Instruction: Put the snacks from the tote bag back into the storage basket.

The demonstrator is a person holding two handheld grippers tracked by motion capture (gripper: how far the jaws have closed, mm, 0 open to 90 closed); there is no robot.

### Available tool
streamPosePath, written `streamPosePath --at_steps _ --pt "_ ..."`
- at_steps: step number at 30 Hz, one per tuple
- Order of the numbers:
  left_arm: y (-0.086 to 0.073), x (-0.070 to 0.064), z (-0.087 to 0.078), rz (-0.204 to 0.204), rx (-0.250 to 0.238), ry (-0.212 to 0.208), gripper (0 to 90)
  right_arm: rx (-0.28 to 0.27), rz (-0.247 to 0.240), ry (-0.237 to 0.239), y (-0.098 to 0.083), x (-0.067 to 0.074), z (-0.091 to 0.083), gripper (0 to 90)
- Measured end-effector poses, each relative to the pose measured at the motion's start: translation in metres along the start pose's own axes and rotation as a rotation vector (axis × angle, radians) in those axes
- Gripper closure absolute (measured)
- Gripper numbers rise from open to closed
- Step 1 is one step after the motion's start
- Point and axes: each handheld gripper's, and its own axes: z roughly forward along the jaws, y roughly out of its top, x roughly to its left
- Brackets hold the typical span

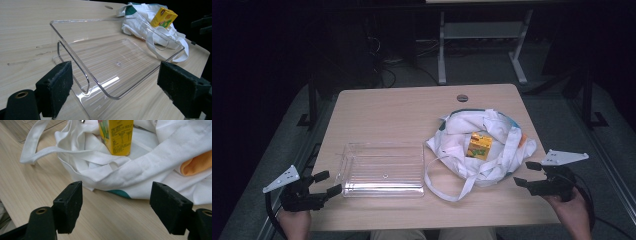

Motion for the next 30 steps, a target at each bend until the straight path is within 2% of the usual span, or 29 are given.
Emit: streamPosePath --at_steps 2,4,10,12,21,26,30 --pt "0.000 0.000 0.000 0.002 0.002 0.001 12.8 0.001 0.000 0.001 0.001 0.000 0.000 25.6" --pt "0.000 0.001 -0.001 0.001 -0.002 0.003 12.8 0.019 -0.029 0.007 0.008 -0.001 -0.001 26.1" --pt "0.000 0.001 -0.001 0.001 -0.002 0.002 12.8 0.054 -0.053 0.016 0.019 -0.003 0.000 26.1" --pt "0.000 0.001 -0.001 0.001 0.000 0.001 12.7 0.060 -0.043 0.027 0.022 -0.004 0.000 25.9" --pt "-0.001 0.001 -0.001 0.000 0.000 0.003 12.7 0.076 -0.073 0.032 0.036 -0.004 0.002 23.2" --pt "-0.001 0.001 -0.001 -0.007 -0.003 0.003 12.8 0.076 -0.072 0.044 0.043 -0.004 0.005 22.3" --pt "-0.001 0.001 -0.001 -0.010 -0.004 0.004 12.7 0.100 -0.086 0.049 0.050 -0.005 0.008 21.5"
